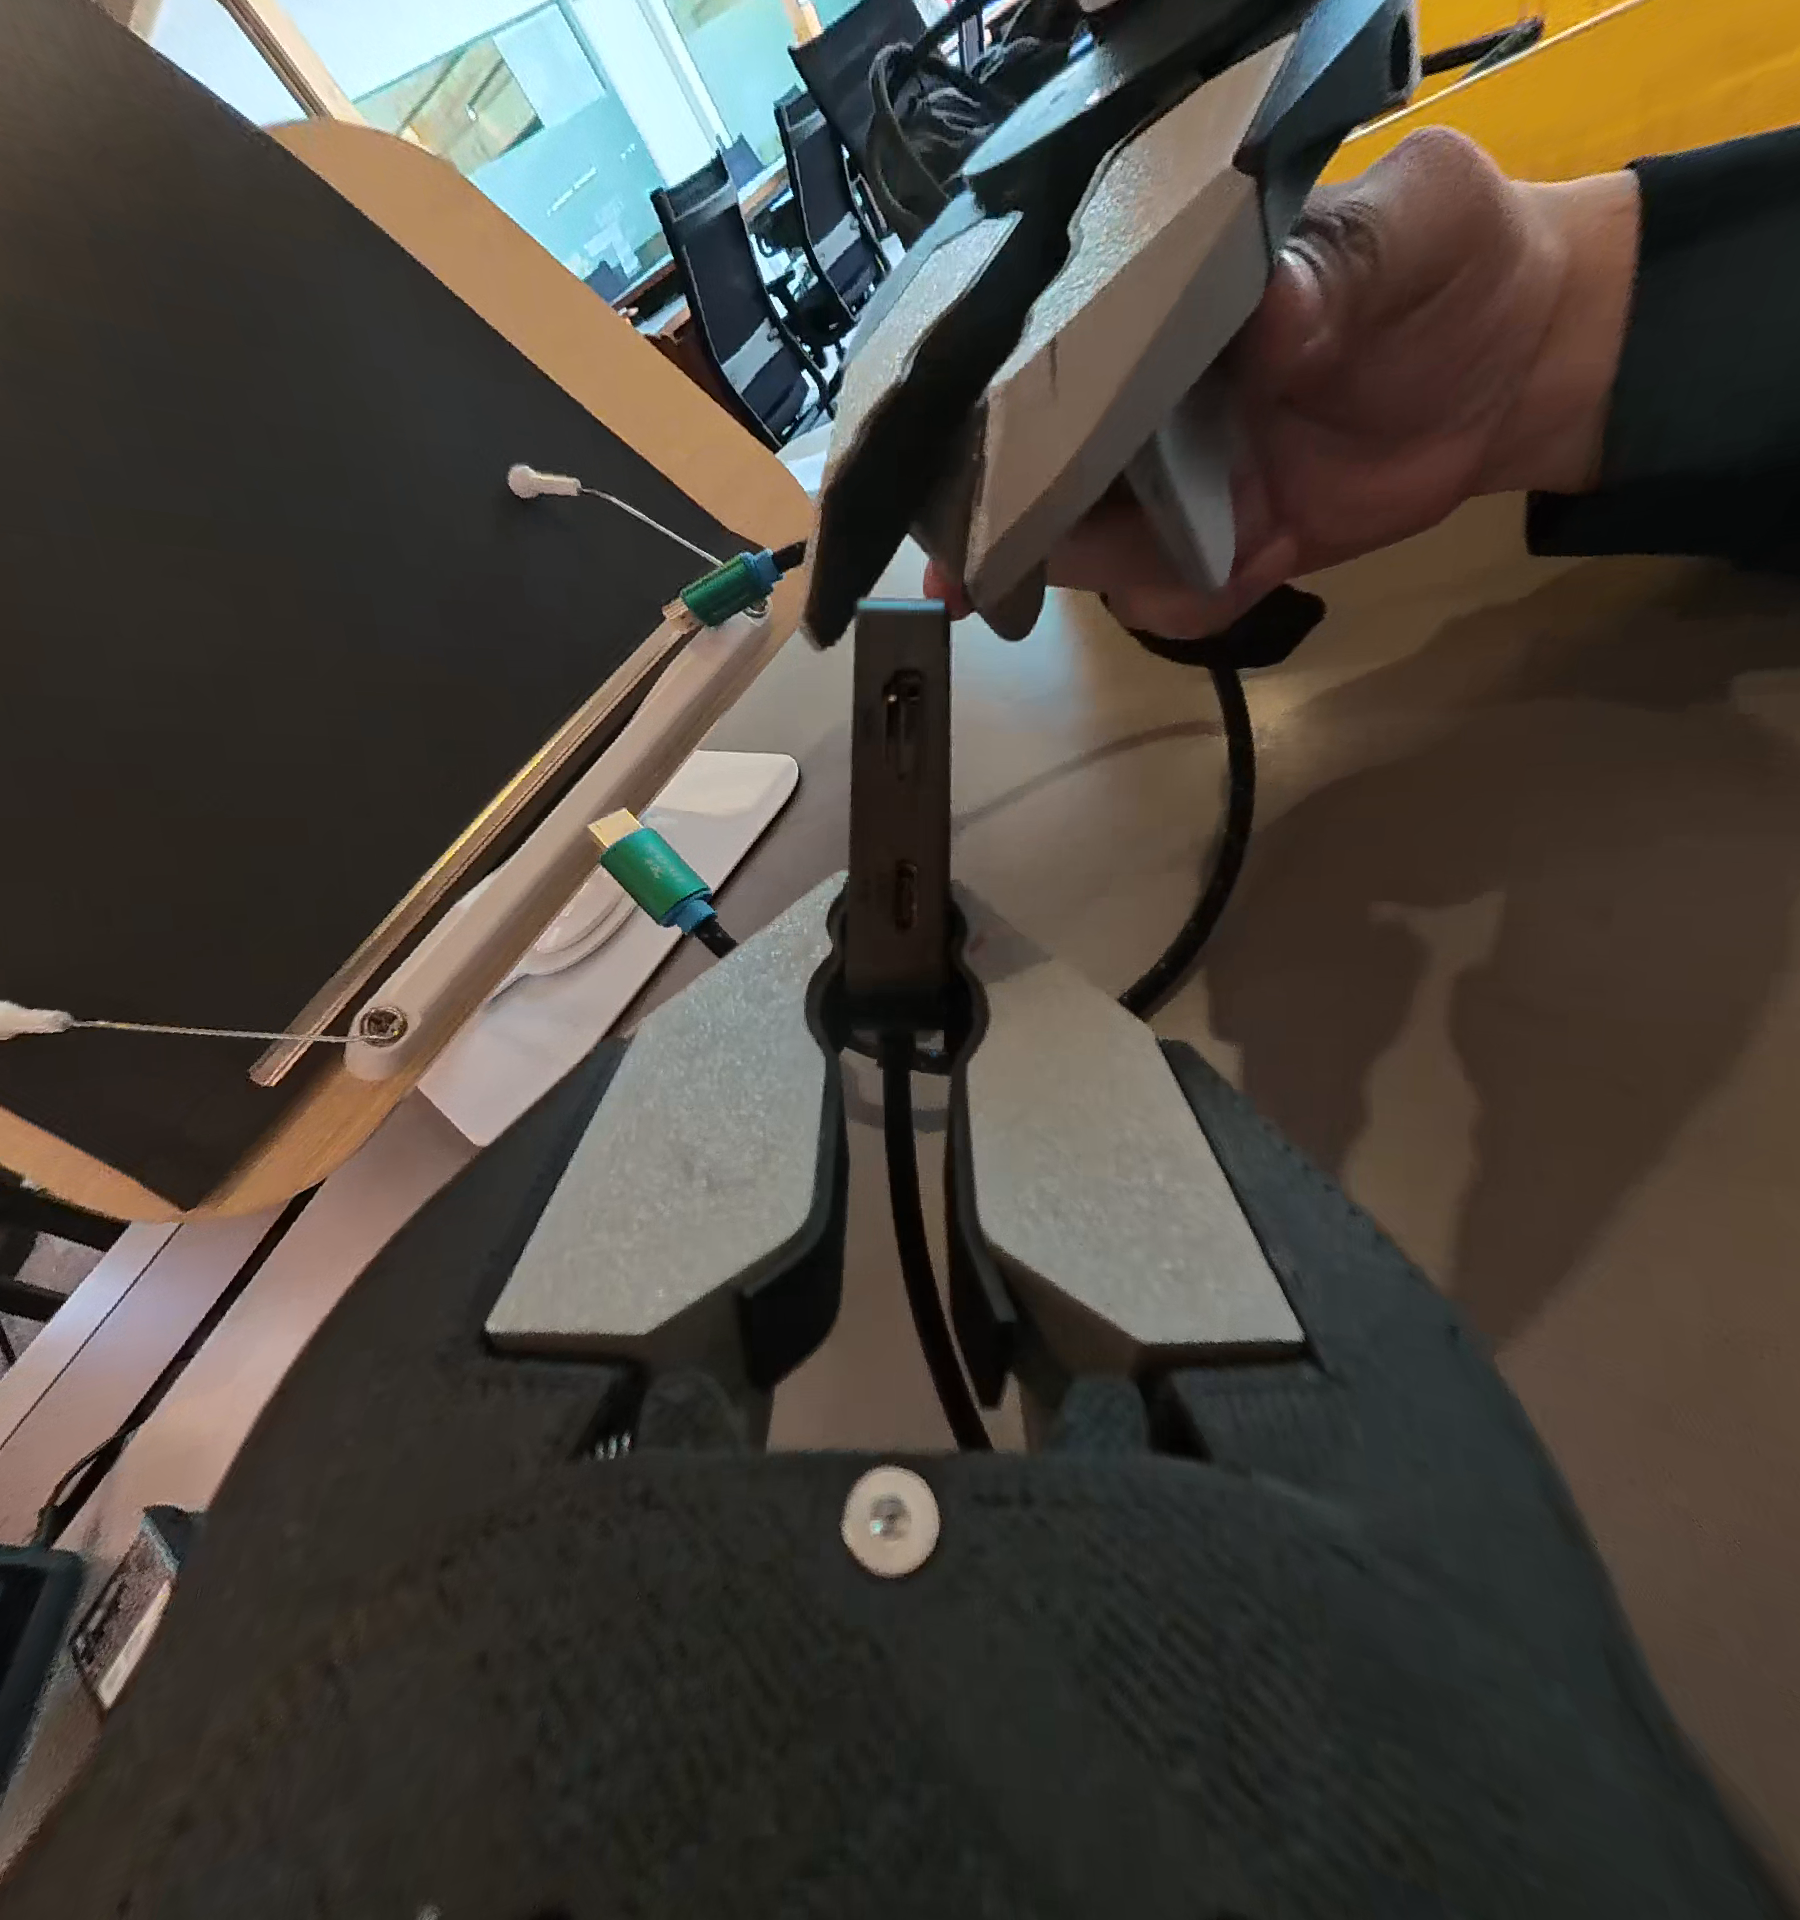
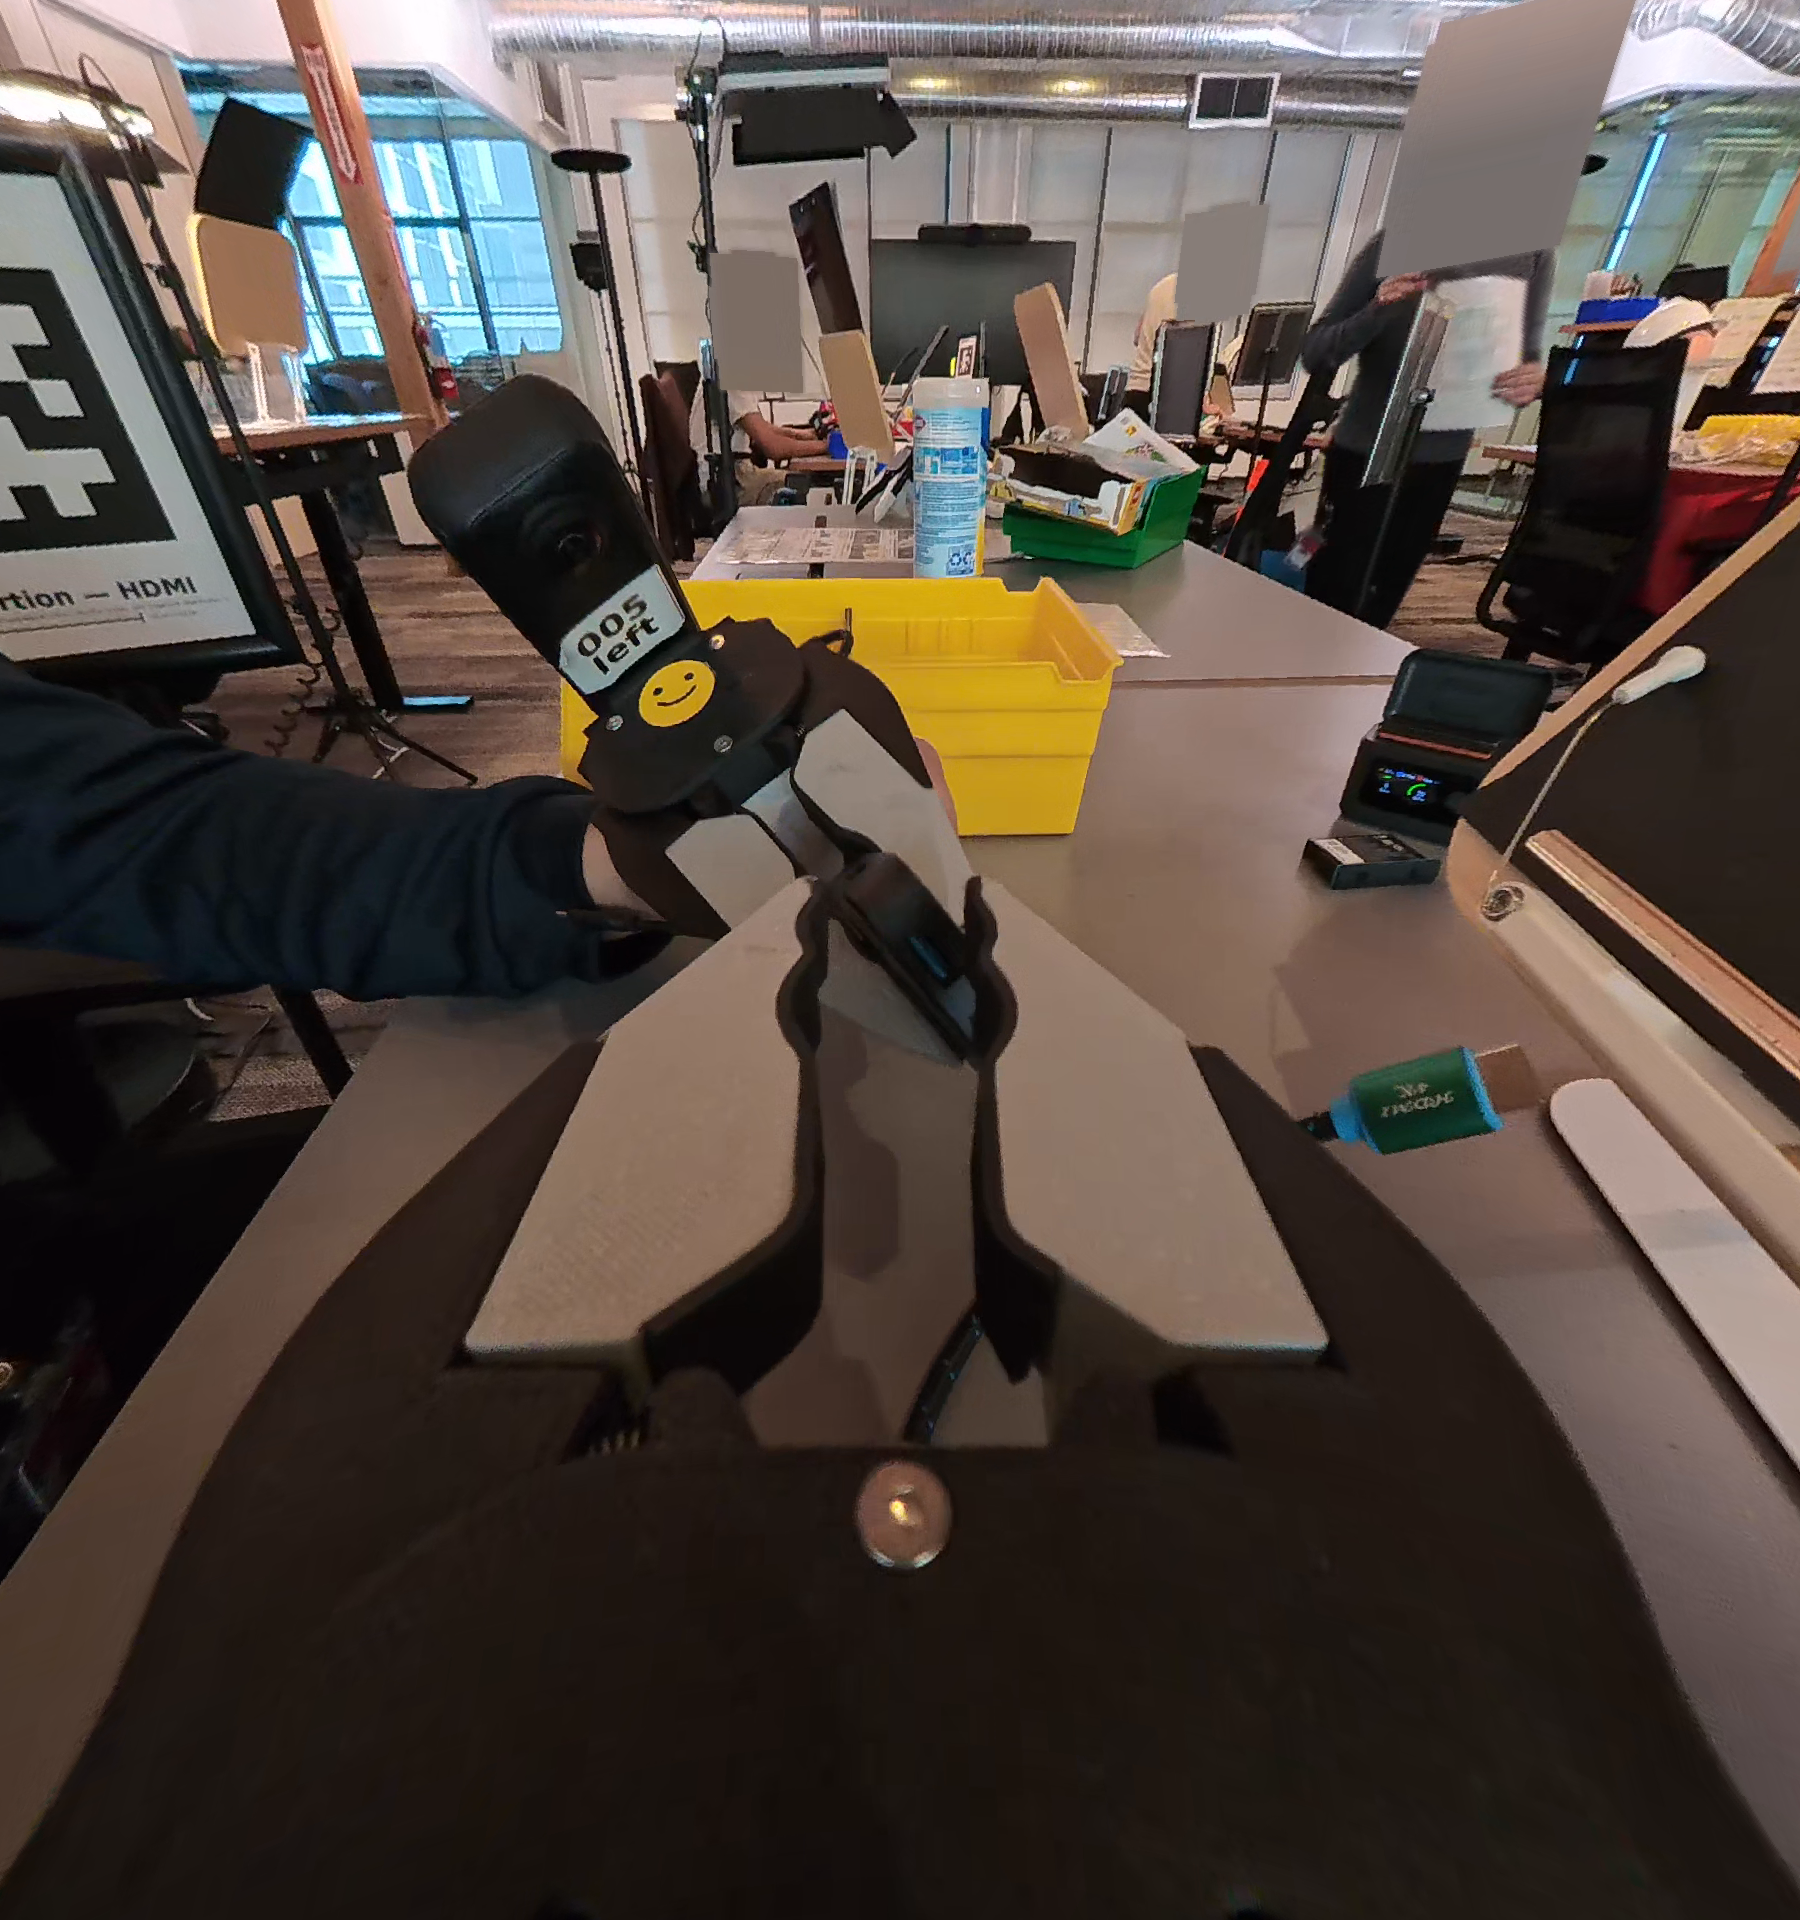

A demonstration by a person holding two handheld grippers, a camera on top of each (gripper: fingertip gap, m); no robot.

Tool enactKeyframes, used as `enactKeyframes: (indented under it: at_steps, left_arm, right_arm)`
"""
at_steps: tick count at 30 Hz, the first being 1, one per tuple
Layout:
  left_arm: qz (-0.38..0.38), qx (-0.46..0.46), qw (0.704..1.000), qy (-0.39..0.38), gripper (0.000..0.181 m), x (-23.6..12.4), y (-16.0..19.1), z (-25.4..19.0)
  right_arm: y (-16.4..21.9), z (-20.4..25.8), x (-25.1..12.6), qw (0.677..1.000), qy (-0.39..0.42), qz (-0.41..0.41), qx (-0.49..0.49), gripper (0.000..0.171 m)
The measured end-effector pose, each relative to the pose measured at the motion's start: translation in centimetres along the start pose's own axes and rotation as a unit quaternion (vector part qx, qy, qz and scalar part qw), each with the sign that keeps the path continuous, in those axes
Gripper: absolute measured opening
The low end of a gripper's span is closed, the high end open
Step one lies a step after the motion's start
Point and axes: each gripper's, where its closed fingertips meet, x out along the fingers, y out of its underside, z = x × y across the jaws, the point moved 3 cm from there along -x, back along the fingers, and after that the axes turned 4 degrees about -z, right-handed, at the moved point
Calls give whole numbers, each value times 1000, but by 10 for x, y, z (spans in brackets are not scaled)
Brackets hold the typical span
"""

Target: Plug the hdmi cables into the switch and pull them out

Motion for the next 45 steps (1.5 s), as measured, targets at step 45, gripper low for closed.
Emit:
enactKeyframes:
  at_steps: [45]
  left_arm:
    - [185, -59, 965, -175, 10, -5, 79, 59]
  right_arm:
    - [64, -61, 30, 947, 251, 147, 137, 10]
